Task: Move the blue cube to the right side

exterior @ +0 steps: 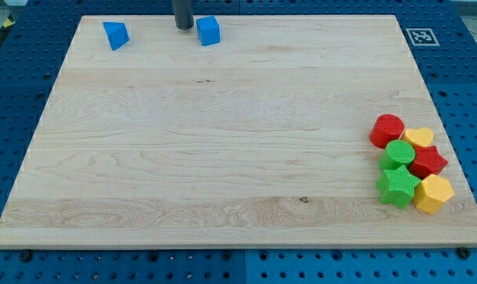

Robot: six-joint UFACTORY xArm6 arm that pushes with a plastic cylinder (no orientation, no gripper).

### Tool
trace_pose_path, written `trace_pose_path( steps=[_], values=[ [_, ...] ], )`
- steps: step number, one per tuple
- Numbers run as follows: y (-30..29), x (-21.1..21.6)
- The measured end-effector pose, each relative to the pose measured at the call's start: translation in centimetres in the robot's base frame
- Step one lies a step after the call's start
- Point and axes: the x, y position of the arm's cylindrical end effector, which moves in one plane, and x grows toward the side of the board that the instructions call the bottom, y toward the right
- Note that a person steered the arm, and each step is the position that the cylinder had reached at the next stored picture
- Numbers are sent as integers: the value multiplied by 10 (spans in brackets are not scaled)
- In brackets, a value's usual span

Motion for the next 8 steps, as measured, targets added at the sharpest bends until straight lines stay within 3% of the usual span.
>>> trace_pose_path(
  steps=[1,5,7,8],
  values=[
    [29,19],
    [135,7],
    [150,42],
    [197,42]
  ],
)
